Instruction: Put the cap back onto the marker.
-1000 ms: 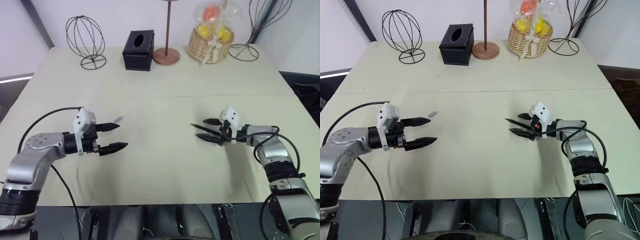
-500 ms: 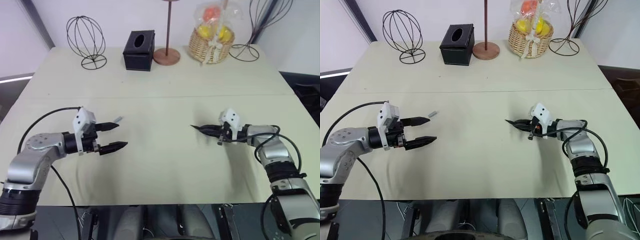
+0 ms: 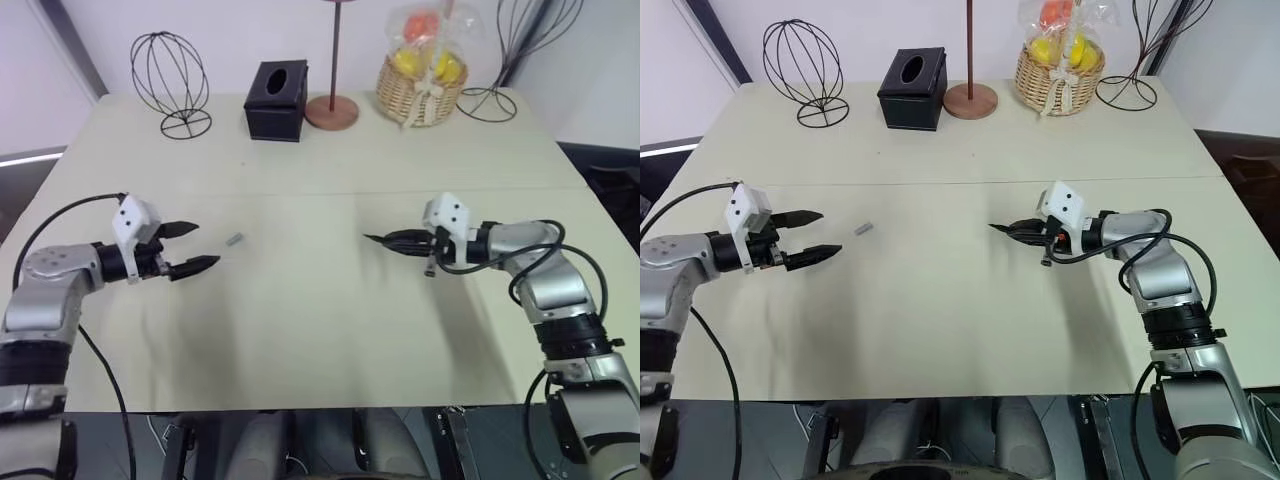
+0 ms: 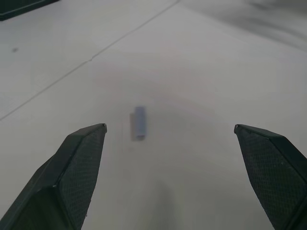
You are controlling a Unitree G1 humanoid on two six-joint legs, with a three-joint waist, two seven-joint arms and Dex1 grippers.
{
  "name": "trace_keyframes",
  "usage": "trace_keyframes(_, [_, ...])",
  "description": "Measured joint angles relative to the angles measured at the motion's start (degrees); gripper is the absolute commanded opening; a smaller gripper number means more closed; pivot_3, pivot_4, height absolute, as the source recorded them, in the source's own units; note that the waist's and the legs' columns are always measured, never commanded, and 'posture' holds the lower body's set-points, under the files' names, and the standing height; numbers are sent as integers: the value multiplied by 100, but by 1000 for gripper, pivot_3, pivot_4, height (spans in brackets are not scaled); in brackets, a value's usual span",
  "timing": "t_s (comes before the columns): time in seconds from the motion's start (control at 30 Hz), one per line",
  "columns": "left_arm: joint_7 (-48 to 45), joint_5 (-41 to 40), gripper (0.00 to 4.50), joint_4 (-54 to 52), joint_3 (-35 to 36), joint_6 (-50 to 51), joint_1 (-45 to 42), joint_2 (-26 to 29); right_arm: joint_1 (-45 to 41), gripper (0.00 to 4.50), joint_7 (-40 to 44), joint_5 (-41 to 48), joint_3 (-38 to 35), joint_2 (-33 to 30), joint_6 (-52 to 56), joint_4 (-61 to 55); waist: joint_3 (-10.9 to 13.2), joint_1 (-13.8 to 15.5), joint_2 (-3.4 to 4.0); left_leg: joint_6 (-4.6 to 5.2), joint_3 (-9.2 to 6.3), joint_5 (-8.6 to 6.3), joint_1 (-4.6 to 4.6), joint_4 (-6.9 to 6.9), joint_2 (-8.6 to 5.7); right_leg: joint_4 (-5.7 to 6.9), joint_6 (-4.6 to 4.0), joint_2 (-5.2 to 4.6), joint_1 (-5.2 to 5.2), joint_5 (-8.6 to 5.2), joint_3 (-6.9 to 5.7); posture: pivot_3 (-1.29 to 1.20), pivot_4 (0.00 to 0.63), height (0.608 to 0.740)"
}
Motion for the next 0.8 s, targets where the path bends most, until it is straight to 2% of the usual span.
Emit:
trace_keyframes(0.13, [28,145,4500,833,-64,-444,-358,-582,245,52,-273,142,49,202,371,-470,0,-10,0,8,1,-5,-13,35,-3,21,0,0,-3,0,1,0,150,740])
trace_keyframes(0.37, [18,548,4500,2255,-268,-1175,-863,-1180,553,52,-622,258,-110,125,700,-823,0,-21,-2,8,1,-5,-9,49,-3,46,1,4,-6,0,1,0,150,740])
trace_keyframes(0.8, [474,1021,4500,4004,-209,-2172,-1666,-1302,882,52,-947,498,-335,-145,979,-1342,0,-26,-4,8,0,-4,-9,50,-3,48,1,7,-6,0,1,0,150,740])
